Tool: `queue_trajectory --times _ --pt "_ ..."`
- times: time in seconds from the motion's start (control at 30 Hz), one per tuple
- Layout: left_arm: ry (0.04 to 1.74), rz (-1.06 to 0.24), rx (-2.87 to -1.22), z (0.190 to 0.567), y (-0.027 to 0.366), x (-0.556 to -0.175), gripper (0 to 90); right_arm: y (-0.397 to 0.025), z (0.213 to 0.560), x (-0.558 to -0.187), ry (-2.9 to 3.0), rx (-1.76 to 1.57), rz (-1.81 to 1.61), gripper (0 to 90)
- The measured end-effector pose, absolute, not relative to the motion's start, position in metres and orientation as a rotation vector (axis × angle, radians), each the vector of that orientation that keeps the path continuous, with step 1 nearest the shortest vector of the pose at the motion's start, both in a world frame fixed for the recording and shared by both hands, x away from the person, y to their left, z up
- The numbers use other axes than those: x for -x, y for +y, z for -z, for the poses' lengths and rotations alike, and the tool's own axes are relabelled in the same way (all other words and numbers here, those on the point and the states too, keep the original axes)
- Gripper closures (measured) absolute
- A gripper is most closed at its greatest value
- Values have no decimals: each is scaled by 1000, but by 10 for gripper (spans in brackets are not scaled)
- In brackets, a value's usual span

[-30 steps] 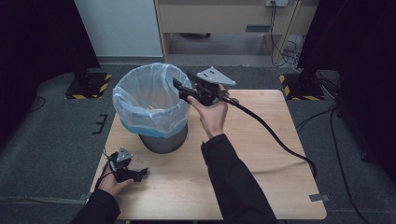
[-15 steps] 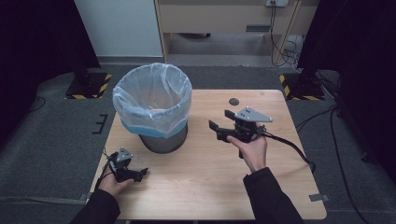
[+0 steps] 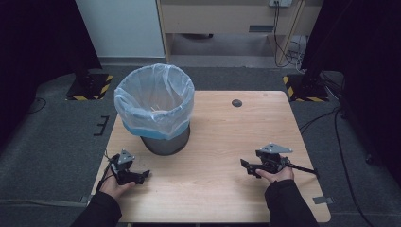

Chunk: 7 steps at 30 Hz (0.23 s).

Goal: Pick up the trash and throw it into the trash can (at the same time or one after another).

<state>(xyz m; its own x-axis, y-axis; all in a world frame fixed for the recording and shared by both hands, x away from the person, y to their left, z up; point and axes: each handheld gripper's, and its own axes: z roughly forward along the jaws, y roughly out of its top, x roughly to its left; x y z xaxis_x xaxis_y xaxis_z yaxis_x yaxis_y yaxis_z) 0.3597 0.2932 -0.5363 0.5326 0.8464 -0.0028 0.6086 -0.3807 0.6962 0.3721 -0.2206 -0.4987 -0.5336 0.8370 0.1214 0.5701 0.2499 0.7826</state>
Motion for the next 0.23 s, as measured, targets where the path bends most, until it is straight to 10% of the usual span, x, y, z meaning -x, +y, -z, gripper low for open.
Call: queue_trajectory --times 0.23 --pt "1174 -469 -2121 536 294 -360 0 -249 516 -378 2249 -1355 -985 169"
